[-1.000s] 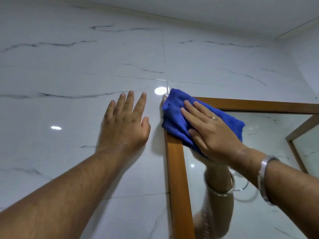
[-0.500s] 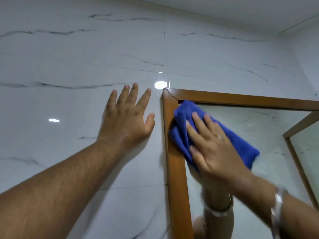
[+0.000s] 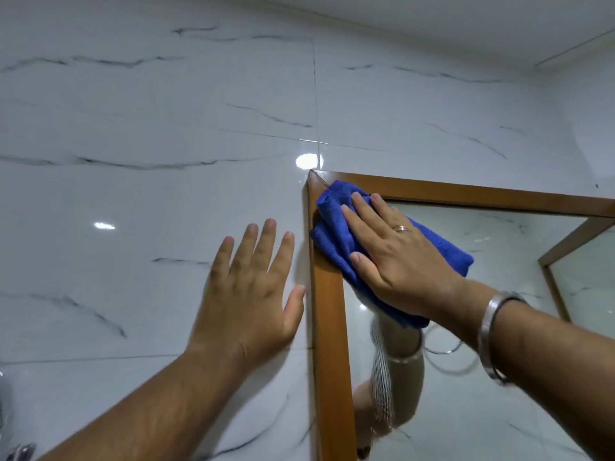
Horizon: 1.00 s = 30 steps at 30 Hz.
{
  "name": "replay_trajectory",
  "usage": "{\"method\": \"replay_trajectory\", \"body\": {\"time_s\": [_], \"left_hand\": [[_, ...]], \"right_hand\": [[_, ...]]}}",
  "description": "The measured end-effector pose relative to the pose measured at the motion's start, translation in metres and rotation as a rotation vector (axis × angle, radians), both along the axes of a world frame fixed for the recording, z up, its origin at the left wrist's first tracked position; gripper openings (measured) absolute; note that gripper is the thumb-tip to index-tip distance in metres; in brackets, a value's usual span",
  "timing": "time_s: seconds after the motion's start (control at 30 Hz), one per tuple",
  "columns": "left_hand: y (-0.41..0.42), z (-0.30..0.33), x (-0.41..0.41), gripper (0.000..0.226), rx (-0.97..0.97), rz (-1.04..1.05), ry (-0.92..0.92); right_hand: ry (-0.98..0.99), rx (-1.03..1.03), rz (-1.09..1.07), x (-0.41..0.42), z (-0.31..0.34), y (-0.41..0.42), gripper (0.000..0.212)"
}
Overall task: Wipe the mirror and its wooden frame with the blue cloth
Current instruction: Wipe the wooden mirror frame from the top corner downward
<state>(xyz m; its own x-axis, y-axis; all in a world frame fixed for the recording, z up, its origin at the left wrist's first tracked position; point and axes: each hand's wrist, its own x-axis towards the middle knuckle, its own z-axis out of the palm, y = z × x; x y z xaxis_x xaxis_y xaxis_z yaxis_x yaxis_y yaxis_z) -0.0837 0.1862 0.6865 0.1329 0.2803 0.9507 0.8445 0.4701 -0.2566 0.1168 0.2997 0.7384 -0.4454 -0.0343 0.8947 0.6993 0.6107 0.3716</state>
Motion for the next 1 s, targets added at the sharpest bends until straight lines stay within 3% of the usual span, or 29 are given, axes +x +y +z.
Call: {"method": "replay_trajectory", "body": {"time_s": [0.13,0.27,0.33,0.47,0.57,0.67,0.83,0.93,1.0], "left_hand": [[0.002,0.003,0.001,0.075,0.002,0.019,0.021],[0.002,0.002,0.0,0.075,0.001,0.028,0.017],[0.003,0.002,0.0,0.075,0.001,0.033,0.02],[0.003,0.003,-0.001,0.075,0.004,0.041,0.036],[0.003,0.002,-0.002,0.074,0.014,0.028,0.039],[0.005,0.002,-0.003,0.074,0.031,0.02,0.047],[0.007,0.002,-0.005,0.074,0.031,0.022,0.056],[0.006,0.002,-0.004,0.075,0.035,0.027,0.055],[0.006,0.002,-0.003,0.075,0.035,0.031,0.056]], "right_hand": [[0.083,-0.102,0.173,-0.013,-0.047,-0.004,0.065],[0.032,-0.074,0.155,-0.008,-0.139,-0.003,0.065],[-0.016,-0.018,0.095,-0.003,-0.148,-0.001,0.06],[0.063,0.051,-0.033,-0.009,-0.065,-0.009,0.062],[0.139,0.025,0.005,-0.017,0.011,-0.01,0.064],[0.177,-0.018,0.099,-0.025,0.03,-0.006,0.065],[0.207,-0.12,0.287,-0.032,-0.068,-0.006,0.063],[0.123,-0.115,0.228,-0.025,-0.135,-0.007,0.067],[0.071,-0.073,0.194,-0.019,-0.132,-0.002,0.067]]}}
